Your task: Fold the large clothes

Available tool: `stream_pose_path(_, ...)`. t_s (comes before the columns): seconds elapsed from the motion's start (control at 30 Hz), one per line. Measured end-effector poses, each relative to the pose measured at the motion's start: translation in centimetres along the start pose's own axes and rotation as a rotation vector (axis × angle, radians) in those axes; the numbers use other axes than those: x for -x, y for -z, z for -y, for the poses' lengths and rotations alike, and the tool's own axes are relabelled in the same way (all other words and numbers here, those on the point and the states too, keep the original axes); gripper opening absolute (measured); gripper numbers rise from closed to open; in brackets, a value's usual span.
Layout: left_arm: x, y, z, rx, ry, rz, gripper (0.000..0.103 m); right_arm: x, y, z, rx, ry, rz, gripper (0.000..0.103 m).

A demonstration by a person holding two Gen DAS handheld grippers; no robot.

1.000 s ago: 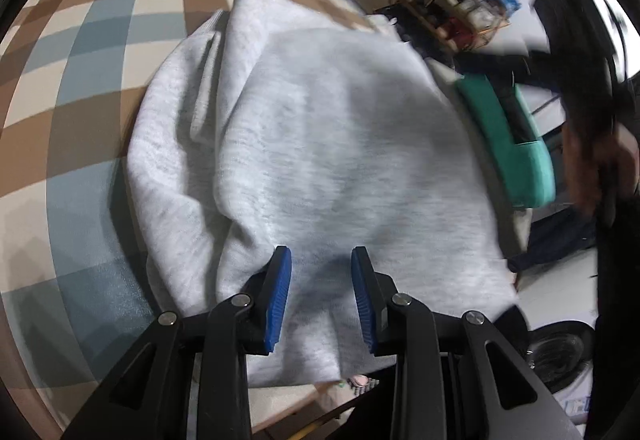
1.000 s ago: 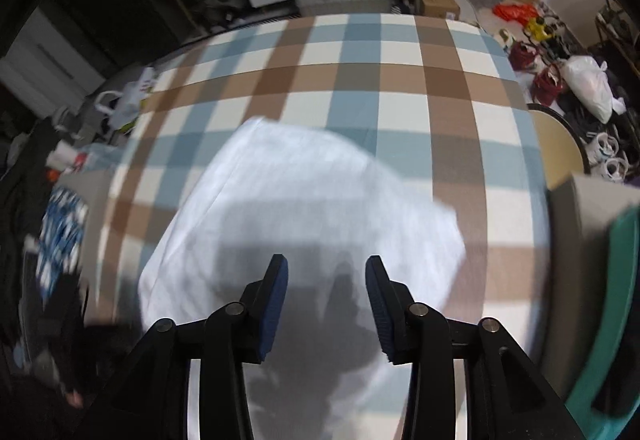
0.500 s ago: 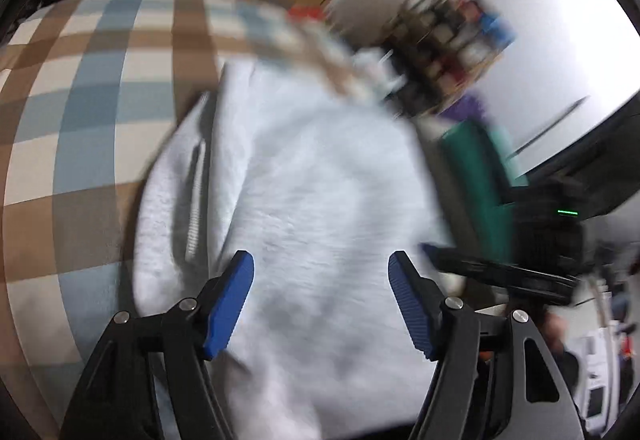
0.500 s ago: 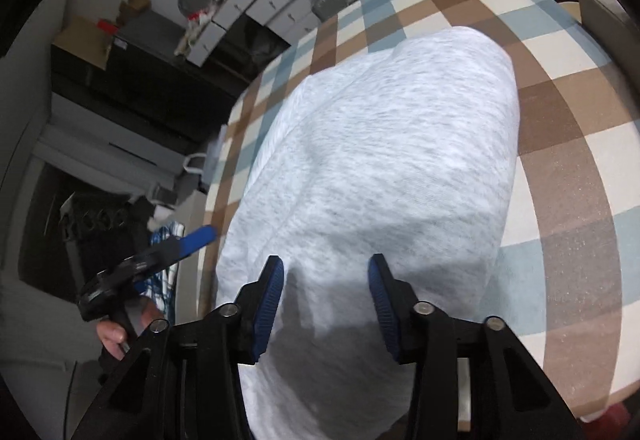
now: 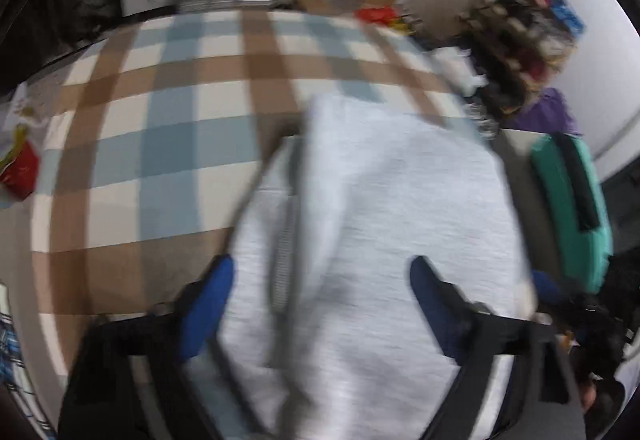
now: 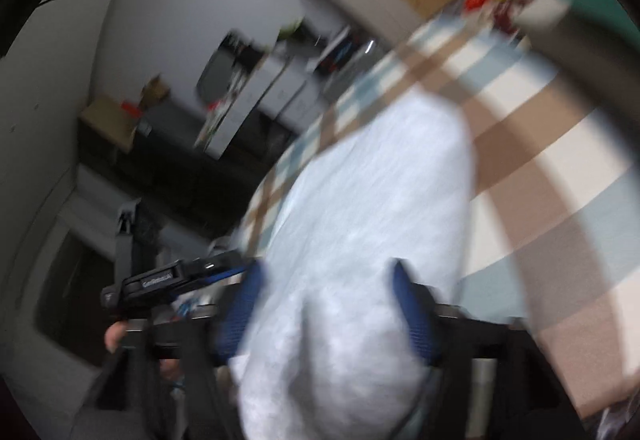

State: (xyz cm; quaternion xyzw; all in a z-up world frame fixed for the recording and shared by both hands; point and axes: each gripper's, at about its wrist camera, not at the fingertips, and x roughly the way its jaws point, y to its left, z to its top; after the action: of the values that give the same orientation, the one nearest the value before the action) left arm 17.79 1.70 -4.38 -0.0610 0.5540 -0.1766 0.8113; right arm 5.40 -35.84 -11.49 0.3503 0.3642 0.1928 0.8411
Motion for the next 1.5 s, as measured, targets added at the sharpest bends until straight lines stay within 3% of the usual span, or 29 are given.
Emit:
stream_pose_path(0.07,-2.7,0.2,-0.6,-0.001,-0.009,-0.131,0.089,0.4,-0.1,0.7,-0.023,0.089,0.025,0.086)
stream_pose_path(0.13,-5.1,0.6,-0.5,-0.018,0.026,-0.217,0.089,-0.6,-0.1,2.1,-0.086,0.124,-0.04,0.086)
stream_pose_path(0.33,-6.0,2.2,0.4,-0.072,0.156,-0.254,0.088,-5.7,0.5,3.9,-0.192,0.005,-0.3,0.085)
stream_pose_path(0.47,-4.7,4.6,2.0,-0.15,0.183,-0.203,0.086,-6.2,0.2,2.5,-0.09,0.047,-0.302,0.084)
stream_pose_path(0.63,-4.1,7.6,2.4,-0.162,0.192,-0.18,0.086,-7.7,-0.8,1.2,0.048,0.074,-0.328,0.084)
stream_pose_path(0.8,-3.5,6.7,0.8,-0.078,0.054,-0.15,0.088,-10.1,-2.6,0.8,0.117,0.065,-0.433,0.084)
stream_pose_path(0.87,-3.0,6.7,0.2,-0.052,0.042,-0.124,0.088,-10.8,-3.1,0.4,0.149,0.069,-0.475,0.084)
stream_pose_path(0.97,-3.2,6.6,0.2,-0.094,-0.029,-0.094,0.1,-11.3,-3.6,0.2,0.183,0.066,-0.51,0.084)
stream_pose_path(1.03,-3.8,6.5,0.5,-0.135,-0.054,-0.088,0.102,-11.5,-3.7,-0.1,0.219,0.068,-0.522,0.084)
stream_pose_path(1.07,-4.4,5.7,1.9,-0.142,-0.048,-0.089,0.102,-11.6,-3.7,-0.2,0.225,0.067,-0.528,0.084)
stream_pose_path(1.3,-5.5,6.1,0.0,-0.065,0.075,-0.134,0.102,-12.4,-3.8,-0.4,0.242,0.053,-0.567,0.091)
stream_pose_path(1.5,-6.0,5.6,0.6,-0.127,0.076,-0.106,0.102,-13.5,-3.8,0.9,0.192,0.015,-0.61,0.101)
